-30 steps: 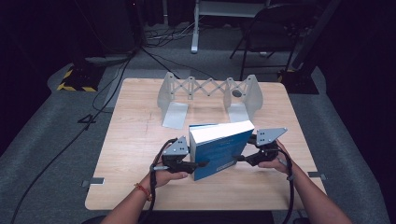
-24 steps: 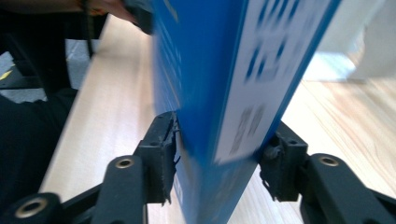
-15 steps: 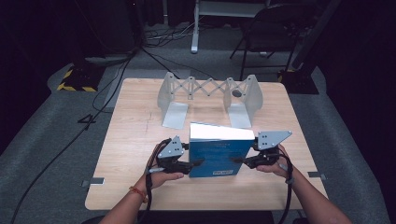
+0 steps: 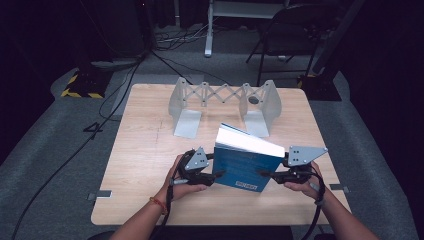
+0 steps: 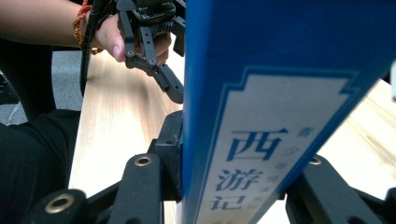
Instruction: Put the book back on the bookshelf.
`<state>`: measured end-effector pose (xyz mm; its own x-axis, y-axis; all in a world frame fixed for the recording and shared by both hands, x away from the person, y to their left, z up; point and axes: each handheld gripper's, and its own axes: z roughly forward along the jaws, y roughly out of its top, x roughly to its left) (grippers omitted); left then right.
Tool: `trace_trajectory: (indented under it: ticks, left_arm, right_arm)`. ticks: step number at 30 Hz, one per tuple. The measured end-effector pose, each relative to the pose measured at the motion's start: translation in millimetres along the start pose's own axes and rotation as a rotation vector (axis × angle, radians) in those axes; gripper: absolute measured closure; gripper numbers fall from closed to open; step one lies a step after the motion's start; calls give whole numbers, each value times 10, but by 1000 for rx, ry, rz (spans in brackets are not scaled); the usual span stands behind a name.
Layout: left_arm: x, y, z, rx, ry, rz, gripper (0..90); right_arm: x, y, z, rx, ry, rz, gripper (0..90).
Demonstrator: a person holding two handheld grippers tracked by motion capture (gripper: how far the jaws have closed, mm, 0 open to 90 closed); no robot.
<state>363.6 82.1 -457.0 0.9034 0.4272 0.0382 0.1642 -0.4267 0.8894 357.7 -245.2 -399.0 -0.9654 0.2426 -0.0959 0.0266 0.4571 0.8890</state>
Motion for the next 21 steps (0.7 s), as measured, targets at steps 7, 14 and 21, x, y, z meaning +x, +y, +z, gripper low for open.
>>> trace_trajectory:
  ticks: [7,14,21]
  left_arm:
    - [23,22,93,-22,23,-27,354]
    - [43,31,126,-27,42,-15,339]
    - [52,28,107,-10,32,-24,337]
  right_arm:
    - [-35,58,-41,12,-32,26,599]
    - [-44,172,-68,-7,-63,43,594]
    - [-48,289,-44,-20,-78,70,596]
